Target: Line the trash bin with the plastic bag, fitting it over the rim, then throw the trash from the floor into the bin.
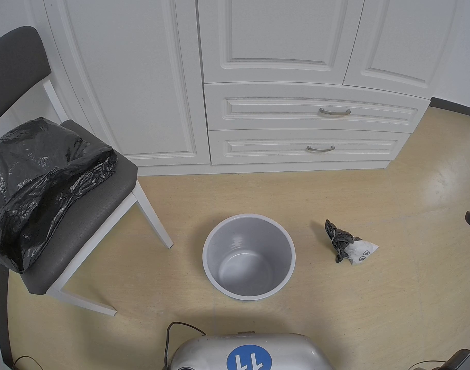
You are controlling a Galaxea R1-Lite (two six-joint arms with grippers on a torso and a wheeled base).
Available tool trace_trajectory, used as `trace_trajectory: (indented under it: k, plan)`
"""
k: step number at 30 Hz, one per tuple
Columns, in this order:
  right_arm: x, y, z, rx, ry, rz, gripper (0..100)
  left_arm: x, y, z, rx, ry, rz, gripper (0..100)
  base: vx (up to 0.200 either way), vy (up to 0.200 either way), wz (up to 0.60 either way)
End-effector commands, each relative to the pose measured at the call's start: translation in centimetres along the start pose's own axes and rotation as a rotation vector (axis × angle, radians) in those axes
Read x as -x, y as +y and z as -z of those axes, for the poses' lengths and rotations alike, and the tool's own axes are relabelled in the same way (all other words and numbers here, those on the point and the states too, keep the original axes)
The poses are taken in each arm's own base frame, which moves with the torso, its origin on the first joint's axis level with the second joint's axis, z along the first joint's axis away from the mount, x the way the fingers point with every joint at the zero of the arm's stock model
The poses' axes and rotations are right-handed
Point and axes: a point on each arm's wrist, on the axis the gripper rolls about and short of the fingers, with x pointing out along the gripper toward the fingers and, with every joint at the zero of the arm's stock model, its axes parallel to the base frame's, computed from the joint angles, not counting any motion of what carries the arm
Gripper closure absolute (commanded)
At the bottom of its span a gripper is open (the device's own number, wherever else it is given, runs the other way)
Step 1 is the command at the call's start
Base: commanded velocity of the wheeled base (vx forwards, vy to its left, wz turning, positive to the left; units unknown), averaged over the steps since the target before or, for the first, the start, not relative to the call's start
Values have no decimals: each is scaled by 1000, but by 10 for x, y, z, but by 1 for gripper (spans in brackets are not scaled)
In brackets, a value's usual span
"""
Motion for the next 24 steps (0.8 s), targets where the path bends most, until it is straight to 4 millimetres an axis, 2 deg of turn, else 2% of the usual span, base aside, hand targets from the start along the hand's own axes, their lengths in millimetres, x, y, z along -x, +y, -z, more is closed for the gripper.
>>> trace_trajectory:
  k: [1, 7, 9, 17, 18, 24]
  plan:
    - [-3, 0, 2, 0, 20, 0, 0, 4, -10, 18, -31, 22, 85, 0, 0, 0, 0]
    - [-13, -1, 5, -2, 59, 6, 0, -20, -8, 39, -103, 134, 150, 0, 0, 0, 0]
    - [-17, -2, 7, -2, 78, 9, 0, -34, -4, 45, -100, 169, 190, 0, 0, 0, 0]
    - [-24, -2, 10, -5, 113, 5, 0, -51, 4, 52, -52, 206, 248, 0, 0, 0, 0]
    - [-26, -2, 12, -1, 127, 6, 0, -60, 8, 54, -33, 219, 272, 0, 0, 0, 0]
    - [-25, -2, 12, 0, 121, 5, 0, -73, 21, 60, -3, 239, 250, 0, 0, 0, 0]
